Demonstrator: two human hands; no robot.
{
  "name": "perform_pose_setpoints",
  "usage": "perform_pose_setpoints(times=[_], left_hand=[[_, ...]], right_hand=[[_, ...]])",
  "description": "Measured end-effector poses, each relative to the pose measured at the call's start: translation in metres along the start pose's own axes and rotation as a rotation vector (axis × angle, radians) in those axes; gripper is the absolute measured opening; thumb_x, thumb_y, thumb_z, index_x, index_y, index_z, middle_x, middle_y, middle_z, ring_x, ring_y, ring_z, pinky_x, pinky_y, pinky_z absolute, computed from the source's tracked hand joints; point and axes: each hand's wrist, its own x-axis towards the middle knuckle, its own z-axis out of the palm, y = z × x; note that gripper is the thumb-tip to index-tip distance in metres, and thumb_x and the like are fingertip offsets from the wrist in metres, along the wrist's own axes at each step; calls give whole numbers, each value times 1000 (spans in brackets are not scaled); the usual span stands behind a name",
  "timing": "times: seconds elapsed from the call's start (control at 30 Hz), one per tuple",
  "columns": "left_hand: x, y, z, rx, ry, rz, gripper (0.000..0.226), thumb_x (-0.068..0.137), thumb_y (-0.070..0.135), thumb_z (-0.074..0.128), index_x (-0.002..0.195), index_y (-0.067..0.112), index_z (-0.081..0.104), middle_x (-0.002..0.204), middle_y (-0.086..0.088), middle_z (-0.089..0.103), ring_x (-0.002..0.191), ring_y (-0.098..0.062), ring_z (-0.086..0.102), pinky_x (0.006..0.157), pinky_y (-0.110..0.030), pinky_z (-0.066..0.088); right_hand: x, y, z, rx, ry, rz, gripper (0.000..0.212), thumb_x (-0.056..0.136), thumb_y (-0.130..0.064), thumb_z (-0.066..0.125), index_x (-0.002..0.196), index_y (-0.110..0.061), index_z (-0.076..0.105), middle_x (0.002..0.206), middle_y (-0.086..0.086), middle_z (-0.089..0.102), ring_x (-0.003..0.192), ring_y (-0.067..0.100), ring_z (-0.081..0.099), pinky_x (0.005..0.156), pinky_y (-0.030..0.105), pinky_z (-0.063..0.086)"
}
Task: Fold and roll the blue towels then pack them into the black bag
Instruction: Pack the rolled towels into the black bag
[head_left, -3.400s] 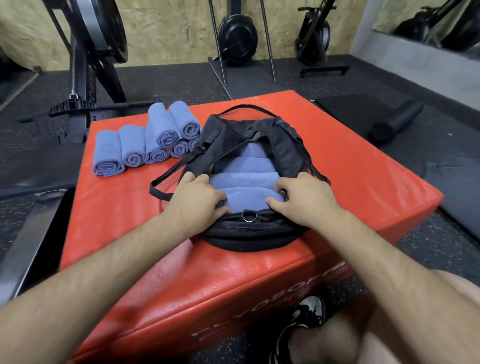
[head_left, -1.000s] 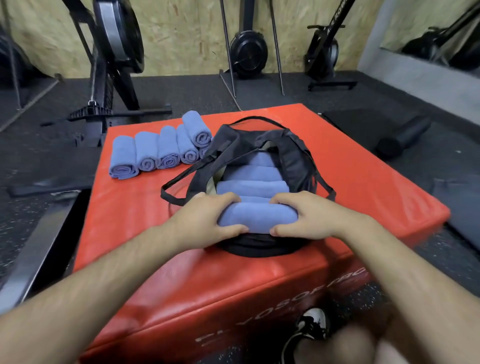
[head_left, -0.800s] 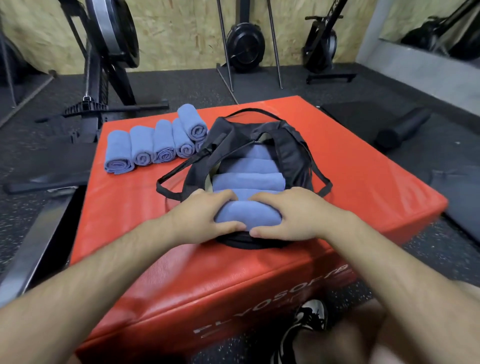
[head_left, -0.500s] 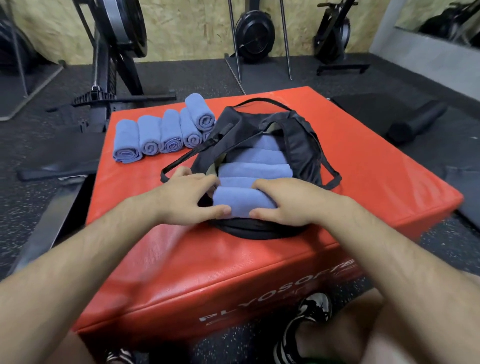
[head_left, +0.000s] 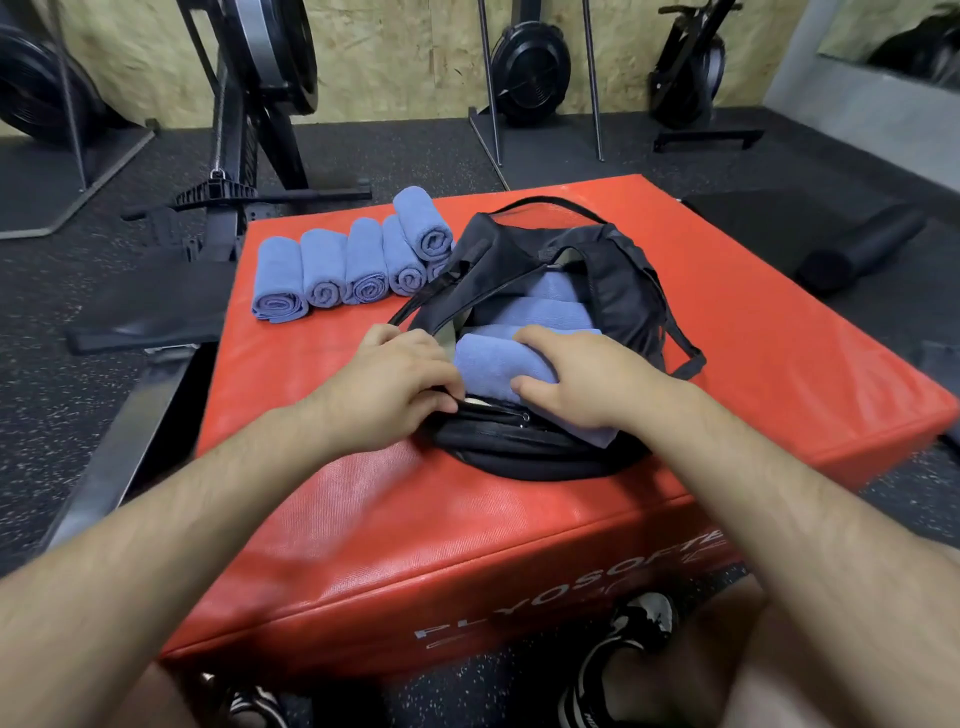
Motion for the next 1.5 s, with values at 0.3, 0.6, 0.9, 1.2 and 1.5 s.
perform_pose_setpoints(times=[0.3, 0.6, 0.9, 1.2, 1.5], left_hand=[[8, 23, -3, -113, 198, -43, 7, 92, 31, 59, 93, 33, 65, 93, 18, 59, 96, -5, 49, 88, -35, 23], [35, 44, 9, -30, 127, 32, 30, 87, 27, 56, 114, 33, 69, 116, 19, 65, 114, -2, 55, 104, -32, 24], [89, 84, 24, -48, -231, -29, 51, 87, 54, 66, 135, 42, 52, 118, 8, 65, 111, -15, 59, 85, -39, 51], [97, 87, 23, -59, -251, -127, 35, 90, 49, 63, 119, 40, 46, 107, 2, 65, 95, -21, 62, 83, -43, 52], [109, 99, 28, -189, -439, -106, 14, 92, 9, 56, 82, 10, 64, 86, -5, 64, 83, -24, 59, 76, -35, 46]], right_hand=[[5, -15, -4, -117, -207, -164, 45, 92, -41, 55, 135, -50, 50, 107, -6, 69, 100, 19, 61, 78, 33, 46], [-25, 34, -36, 374, -314, 226, 44, 76, -59, 44, 104, -30, 60, 98, -10, 63, 95, 16, 58, 93, 41, 46], [-53, 69, -24, 133, -279, 159, 27, 88, -15, 60, 107, -33, 58, 96, -23, 66, 102, 3, 57, 96, 34, 34], [-57, 82, -16, 20, -156, 83, 8, 91, -21, 64, 89, -28, 68, 91, -12, 64, 105, 14, 41, 93, 33, 31], [-79, 80, -50, 167, 147, -115, 15, 90, -5, 62, 90, -20, 64, 93, -8, 56, 82, 7, 48, 76, 26, 39]])
